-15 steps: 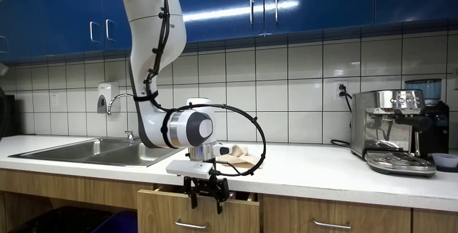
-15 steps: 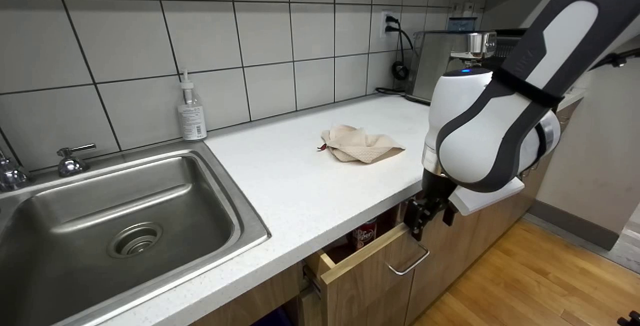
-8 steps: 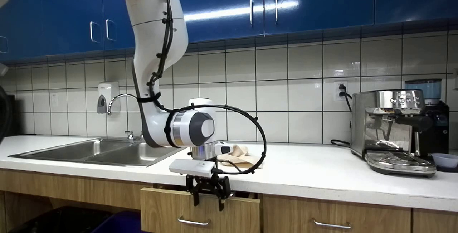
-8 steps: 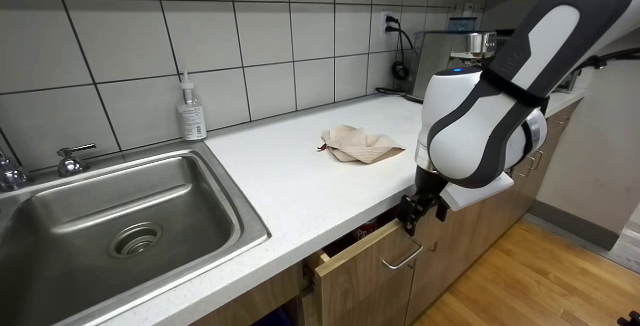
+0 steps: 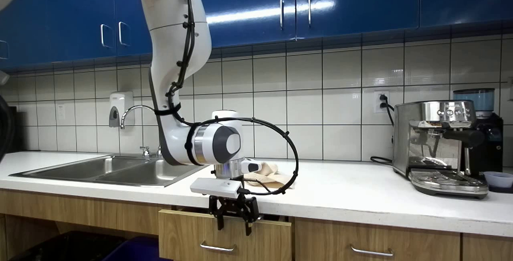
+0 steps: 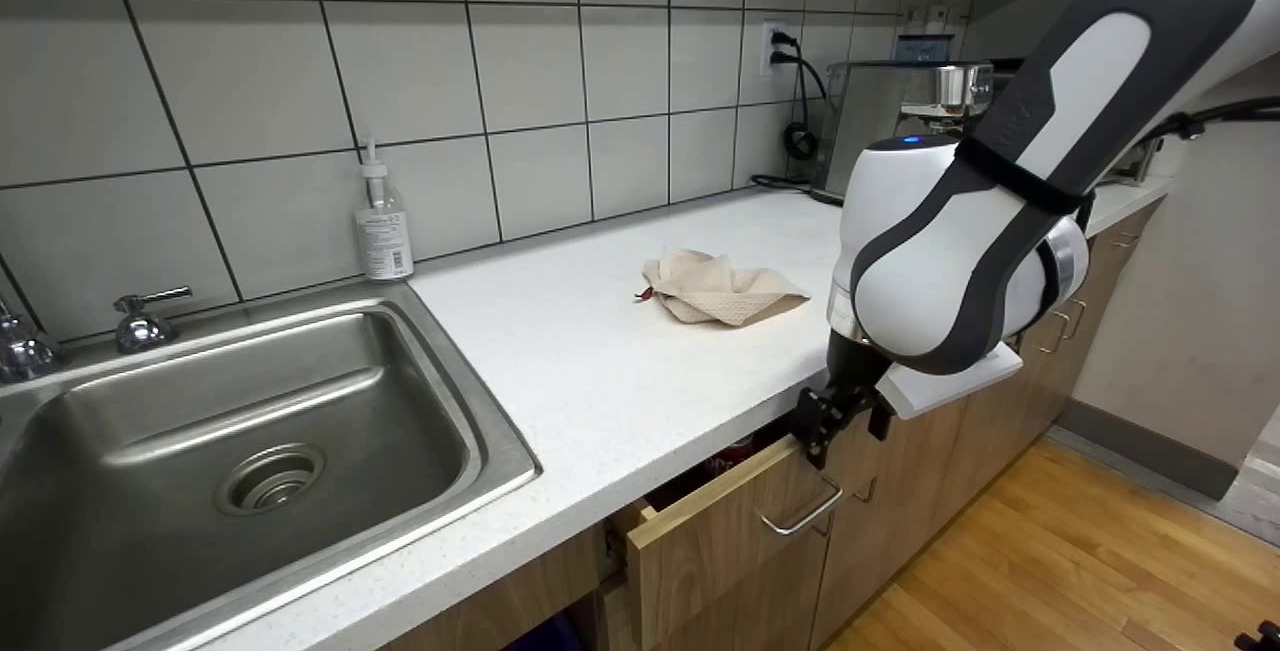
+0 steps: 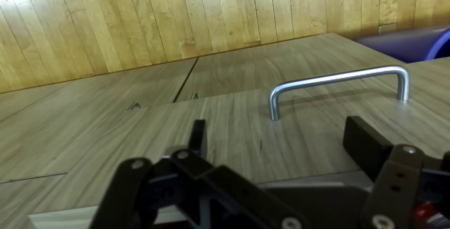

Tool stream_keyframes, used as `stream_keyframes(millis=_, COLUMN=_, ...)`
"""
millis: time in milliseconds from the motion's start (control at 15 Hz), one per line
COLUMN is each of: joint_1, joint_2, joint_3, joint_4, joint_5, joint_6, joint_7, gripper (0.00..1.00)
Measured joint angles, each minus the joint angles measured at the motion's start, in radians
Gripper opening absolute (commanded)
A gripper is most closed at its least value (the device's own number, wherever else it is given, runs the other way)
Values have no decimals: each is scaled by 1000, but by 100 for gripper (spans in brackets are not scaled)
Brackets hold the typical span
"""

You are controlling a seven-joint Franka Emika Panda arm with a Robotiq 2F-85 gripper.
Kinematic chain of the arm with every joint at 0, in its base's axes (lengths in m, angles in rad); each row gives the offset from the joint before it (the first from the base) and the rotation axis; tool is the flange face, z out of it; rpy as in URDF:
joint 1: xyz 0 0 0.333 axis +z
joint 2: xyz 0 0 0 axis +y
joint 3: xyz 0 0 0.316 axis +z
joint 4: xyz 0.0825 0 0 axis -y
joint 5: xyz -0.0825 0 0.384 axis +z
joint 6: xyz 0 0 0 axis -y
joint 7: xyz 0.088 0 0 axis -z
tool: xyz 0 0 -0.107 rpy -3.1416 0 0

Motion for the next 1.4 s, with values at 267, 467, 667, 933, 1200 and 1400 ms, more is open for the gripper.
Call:
stream_keyframes(millis=267, joint_1=0, joint_2=0, joint_3=0, joint_4=1, joint_5=0, joint_6=0, joint_7=0, gripper=100)
stream_keyframes(millis=467, joint_1=-1, joint_2=2, joint_3=0, joint_4=3, joint_5=0, joint_6=0, joint_7=0, gripper=100)
stream_keyframes(millis=667, joint_1=-1, joint_2=3, joint_3=1, joint_4=5, joint_5=1, joint_6=0, joint_7=0, gripper=100)
stream_keyframes(millis=933, joint_1=-1, joint_2=2, joint_3=2, joint_4=1, joint_5=8, joint_6=3, joint_7=0, gripper=100)
stream_keyframes(millis=1200, joint_1=-6, joint_2=-25, joint_3=19, joint_4=-31, joint_5=49, joint_6=5, joint_7=0, gripper=100)
stream_keyframes(millis=1400, joint_1=-18, joint_2=-66, joint_3=40, joint_4=-78, joint_5=77, joint_6=5, joint_7=-1, gripper=100)
